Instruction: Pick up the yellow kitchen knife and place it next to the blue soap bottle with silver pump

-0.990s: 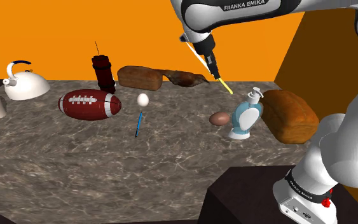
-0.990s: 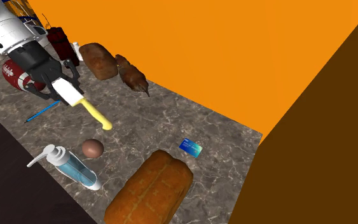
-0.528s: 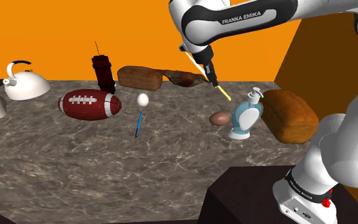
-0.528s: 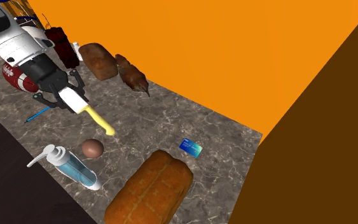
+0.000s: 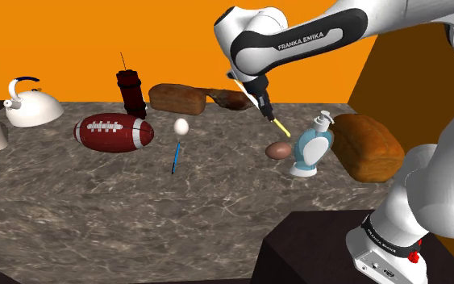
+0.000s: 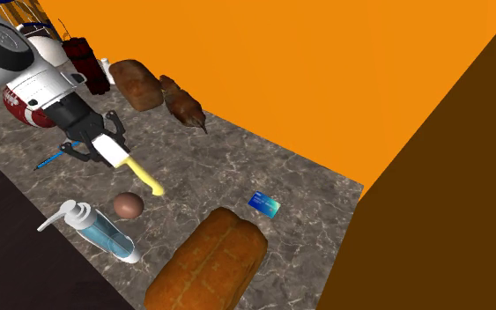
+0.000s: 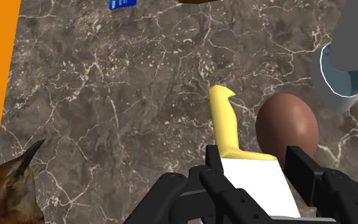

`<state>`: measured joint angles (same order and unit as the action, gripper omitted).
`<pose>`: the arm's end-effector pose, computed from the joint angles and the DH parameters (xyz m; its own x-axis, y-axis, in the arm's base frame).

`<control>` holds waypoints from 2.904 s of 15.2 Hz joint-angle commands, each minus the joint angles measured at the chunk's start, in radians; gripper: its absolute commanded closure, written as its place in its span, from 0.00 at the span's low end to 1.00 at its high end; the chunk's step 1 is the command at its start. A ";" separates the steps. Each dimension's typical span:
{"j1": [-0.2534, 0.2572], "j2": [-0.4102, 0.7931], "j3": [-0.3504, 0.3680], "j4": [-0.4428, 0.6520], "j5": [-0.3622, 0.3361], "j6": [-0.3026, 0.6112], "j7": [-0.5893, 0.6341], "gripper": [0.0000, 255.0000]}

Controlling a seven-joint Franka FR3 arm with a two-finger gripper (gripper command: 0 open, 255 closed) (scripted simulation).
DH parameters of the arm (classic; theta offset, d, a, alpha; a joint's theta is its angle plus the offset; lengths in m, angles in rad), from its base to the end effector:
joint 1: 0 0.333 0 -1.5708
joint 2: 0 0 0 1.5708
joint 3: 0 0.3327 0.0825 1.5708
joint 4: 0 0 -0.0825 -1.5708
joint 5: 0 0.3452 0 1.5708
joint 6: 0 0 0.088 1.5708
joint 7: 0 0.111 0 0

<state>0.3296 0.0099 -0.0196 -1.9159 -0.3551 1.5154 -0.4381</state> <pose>0.4666 0.1073 0.4921 0.6270 0.6001 -0.4967 0.7367 -0.6641 0.1275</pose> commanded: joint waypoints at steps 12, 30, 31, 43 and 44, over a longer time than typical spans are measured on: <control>-0.005 0.049 -0.004 -0.114 -0.004 0.157 0.049 1.00; -0.010 0.133 -0.009 -0.196 -0.016 0.314 0.100 1.00; -0.010 0.133 -0.009 -0.196 -0.016 0.314 0.100 1.00; 0.011 0.132 0.009 -0.078 0.006 0.192 0.088 0.00; 0.011 0.132 0.009 -0.078 0.006 0.192 0.088 0.00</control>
<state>0.3391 0.1445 -0.0115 -2.0037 -0.3503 1.7204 -0.3473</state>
